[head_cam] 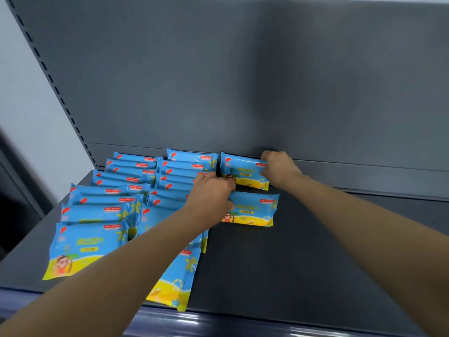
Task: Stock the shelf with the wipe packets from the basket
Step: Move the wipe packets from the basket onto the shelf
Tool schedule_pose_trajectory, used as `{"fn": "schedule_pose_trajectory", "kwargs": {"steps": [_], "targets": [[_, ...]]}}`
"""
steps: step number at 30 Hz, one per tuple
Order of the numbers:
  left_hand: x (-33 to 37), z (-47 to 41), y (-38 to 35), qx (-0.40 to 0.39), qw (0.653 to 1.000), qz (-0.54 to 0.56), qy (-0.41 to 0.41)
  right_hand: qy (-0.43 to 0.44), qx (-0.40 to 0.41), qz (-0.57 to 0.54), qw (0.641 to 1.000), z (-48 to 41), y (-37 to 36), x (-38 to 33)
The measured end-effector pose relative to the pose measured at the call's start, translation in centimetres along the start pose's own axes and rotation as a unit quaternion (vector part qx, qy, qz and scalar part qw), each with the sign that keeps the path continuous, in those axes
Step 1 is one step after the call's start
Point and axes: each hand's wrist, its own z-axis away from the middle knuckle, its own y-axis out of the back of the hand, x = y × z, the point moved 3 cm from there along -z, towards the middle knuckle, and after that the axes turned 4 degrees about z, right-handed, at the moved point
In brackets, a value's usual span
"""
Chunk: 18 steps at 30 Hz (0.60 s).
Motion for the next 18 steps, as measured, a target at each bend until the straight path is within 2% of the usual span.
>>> {"fn": "schedule_pose_trajectory", "kwargs": {"steps": [9,18], "targets": [[0.1,-3.7,-0.8,0.003,0.997,-0.065,0.048,0.006,0.112,-0.086,0.990,2.0,3.0,2.3],[0.1,-5.7,-1.5,0.027,0.993,-0.096,0.062,0.021,0.117,-0.104,0.987,5.9,3.8,2.4]]}}
